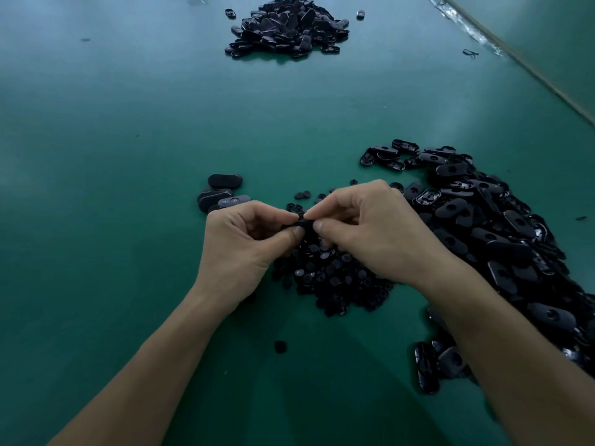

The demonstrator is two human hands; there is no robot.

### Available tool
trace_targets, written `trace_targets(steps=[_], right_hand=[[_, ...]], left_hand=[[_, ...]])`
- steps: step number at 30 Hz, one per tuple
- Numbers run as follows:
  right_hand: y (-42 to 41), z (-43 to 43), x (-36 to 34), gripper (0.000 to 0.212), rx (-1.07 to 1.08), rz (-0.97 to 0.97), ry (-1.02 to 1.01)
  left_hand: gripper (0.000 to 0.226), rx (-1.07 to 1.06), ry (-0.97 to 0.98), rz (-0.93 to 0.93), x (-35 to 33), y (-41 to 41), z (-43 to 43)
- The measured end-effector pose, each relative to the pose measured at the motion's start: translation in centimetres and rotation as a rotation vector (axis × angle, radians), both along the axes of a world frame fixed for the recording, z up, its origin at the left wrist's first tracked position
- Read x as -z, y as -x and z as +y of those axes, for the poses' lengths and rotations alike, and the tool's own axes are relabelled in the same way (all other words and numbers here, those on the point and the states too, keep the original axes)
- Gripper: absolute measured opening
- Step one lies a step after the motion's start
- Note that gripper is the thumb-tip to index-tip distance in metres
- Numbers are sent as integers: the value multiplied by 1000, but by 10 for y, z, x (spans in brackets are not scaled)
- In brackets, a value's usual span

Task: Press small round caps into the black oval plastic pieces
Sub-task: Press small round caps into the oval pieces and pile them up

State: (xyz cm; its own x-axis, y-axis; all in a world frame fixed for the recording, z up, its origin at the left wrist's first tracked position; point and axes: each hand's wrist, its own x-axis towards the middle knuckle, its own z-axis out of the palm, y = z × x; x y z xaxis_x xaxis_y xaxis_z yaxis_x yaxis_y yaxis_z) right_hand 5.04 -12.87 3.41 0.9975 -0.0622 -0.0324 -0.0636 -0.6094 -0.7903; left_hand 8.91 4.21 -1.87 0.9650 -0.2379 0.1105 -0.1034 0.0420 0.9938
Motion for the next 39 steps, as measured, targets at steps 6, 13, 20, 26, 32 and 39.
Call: trace_targets(steps=[6, 13, 20, 26, 32, 39], right_hand=[[-9, -29, 6, 34, 202, -18, 443], [-12, -50, 13, 38, 224, 184, 693], [-11, -50, 17, 24, 247, 61, 652], [-11, -47, 14, 30, 322, -75, 577], [-6, -29, 12, 26, 341, -333, 368], [2, 7, 12, 18, 155, -200, -349]], left_hand=[[25, -261, -219, -232, -1, -8, 13], [22, -418, -440, -290, 1, -23, 30], [13, -435, -624, -280, 3, -22, 32], [22, -449, -658, -335, 6, -24, 34], [9, -375, -566, -471, 3, -16, 24], [12, -81, -177, -186, -4, 1, 4]])
